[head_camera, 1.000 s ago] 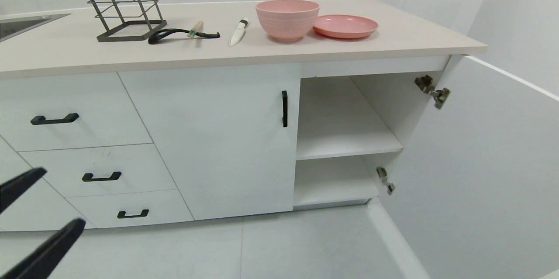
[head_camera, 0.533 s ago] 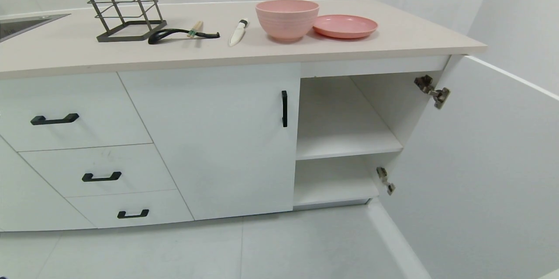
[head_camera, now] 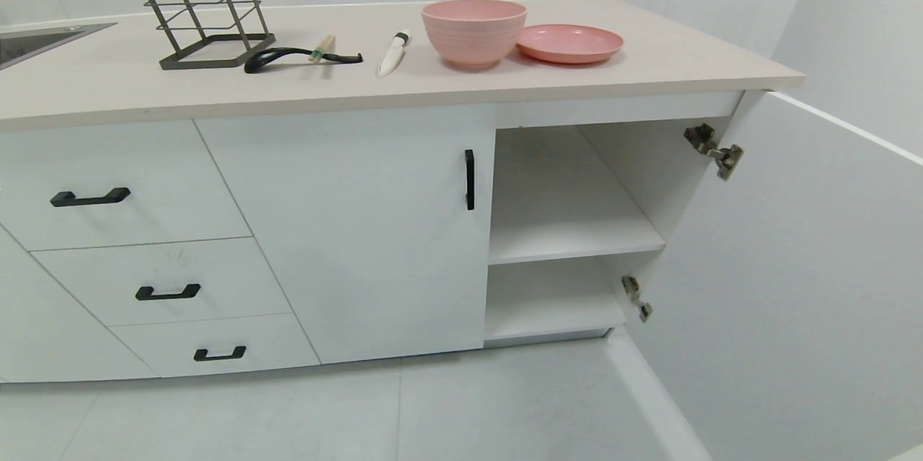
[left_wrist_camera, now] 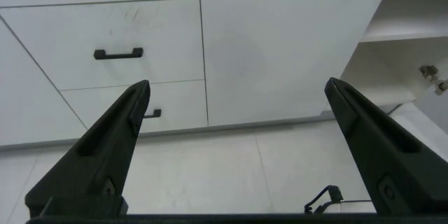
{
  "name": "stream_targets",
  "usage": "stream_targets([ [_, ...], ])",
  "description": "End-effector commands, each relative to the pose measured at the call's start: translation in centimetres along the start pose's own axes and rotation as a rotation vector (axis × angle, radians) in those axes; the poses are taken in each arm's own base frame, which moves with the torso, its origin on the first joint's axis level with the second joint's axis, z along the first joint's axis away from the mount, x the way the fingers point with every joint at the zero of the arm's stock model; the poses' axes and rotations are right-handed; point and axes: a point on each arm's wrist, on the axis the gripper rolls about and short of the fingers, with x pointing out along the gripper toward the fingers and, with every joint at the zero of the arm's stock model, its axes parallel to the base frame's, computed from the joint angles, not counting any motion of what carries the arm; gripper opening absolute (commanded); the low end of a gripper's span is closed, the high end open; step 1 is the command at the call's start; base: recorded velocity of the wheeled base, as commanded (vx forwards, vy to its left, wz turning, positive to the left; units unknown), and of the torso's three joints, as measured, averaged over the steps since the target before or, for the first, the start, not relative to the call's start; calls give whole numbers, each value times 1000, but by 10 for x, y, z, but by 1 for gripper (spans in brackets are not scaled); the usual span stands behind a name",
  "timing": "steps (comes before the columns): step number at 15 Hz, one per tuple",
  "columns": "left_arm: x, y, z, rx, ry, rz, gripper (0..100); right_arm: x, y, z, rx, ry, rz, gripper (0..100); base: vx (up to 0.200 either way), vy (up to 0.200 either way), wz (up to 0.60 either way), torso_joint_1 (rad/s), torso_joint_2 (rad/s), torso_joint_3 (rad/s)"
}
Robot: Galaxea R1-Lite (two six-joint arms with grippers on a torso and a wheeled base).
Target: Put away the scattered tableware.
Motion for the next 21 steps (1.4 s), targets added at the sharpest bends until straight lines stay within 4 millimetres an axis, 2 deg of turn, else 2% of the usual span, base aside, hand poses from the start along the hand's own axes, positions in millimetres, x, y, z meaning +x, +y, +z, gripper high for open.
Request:
stream_targets([
  [1, 0, 0, 0, -4, 5, 1, 100, -1, 0, 0, 0, -7, 2, 100, 0, 0, 0, 0, 0, 0],
  [4, 0, 0, 0, 1, 5, -1, 100, -1, 0, 0, 0, -7, 2, 100, 0, -200, 0, 1, 2, 2],
  [10, 0, 0, 0, -2, 5, 1, 100, -1, 0, 0, 0, -7, 2, 100, 0, 0, 0, 0, 0, 0],
  [18, 0, 0, 0, -2, 5, -1, 100, -1, 0, 0, 0, -7, 2, 100, 200, 0, 0, 4, 1, 3],
  [21, 0, 0, 0, -5, 5, 1, 100, -1, 0, 0, 0, -7, 2, 100, 200, 200, 0, 5, 2, 2],
])
